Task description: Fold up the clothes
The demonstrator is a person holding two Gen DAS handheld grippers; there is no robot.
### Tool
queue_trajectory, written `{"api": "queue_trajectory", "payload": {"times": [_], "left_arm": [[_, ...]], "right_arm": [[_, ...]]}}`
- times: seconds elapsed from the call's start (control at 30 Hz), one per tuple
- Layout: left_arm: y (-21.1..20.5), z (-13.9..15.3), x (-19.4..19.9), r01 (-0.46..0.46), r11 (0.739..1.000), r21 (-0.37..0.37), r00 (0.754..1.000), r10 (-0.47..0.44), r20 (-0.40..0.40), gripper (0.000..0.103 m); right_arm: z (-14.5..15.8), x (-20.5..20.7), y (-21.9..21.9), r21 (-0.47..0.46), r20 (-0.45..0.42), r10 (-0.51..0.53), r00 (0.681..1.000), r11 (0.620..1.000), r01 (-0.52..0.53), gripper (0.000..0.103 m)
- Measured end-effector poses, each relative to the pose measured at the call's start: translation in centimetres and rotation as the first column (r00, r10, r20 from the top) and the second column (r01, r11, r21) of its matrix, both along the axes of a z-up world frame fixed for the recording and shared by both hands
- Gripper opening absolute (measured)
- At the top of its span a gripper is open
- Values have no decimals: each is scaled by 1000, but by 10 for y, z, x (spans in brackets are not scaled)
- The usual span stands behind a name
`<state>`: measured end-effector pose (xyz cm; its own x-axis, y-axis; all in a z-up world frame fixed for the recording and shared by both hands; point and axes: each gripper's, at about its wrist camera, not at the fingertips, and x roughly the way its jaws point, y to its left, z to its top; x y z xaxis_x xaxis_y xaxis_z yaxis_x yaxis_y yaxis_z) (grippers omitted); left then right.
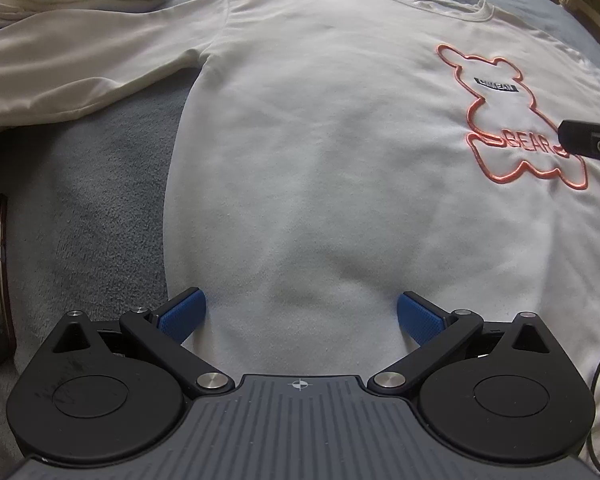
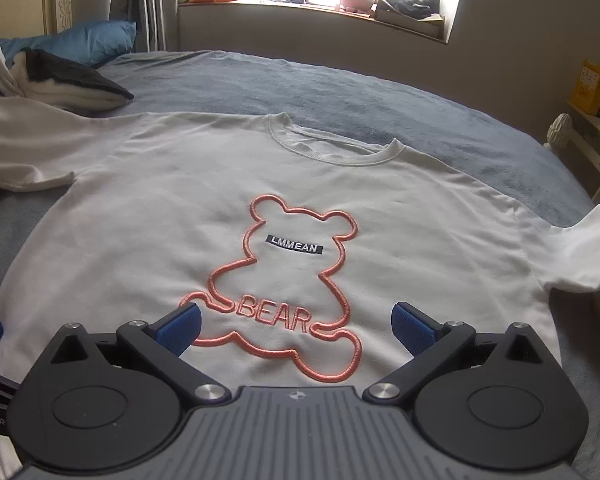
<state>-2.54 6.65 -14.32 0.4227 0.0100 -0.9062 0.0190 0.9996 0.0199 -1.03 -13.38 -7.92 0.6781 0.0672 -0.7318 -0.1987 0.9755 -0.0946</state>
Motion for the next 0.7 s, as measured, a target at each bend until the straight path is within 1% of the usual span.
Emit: {"api": "queue_trajectory", "payload": {"times": [0.17,0.27,0.33,0.4,0.47,0.53,0.6,0.63,0.7], "left_arm": [[3,0,1,5,1000,-15,1000,-5,0,103],[4,3,0,-3,1000,-14,1000,4,12,103],[7,8,-2,-5,1000,-17,999,6,37,103],[13,16,-5,-14,999,-31,996,16,83,103],[23,25,-7,-39,998,-51,990,46,135,103],[35,34,-6,-78,994,-73,978,90,185,103],[52,45,-6,-132,986,-105,957,154,245,103],[60,50,-7,-161,979,-123,941,190,278,103],[79,61,-9,-221,963,-155,902,263,344,103]], "right_arm": [[6,3,-5,103,-40,12,999,995,-8,103],[11,3,-3,154,-40,39,998,988,-32,103],[14,4,-1,187,-37,58,998,981,-50,103],[18,4,1,219,-34,76,997,973,-67,103],[21,4,3,251,-29,95,995,964,-84,103],[28,9,6,298,-20,132,991,947,-120,103],[35,18,12,321,-15,160,987,936,-147,103],[40,23,17,325,-13,176,984,932,-162,103],[52,34,29,333,-1,216,976,921,-204,103]]}}
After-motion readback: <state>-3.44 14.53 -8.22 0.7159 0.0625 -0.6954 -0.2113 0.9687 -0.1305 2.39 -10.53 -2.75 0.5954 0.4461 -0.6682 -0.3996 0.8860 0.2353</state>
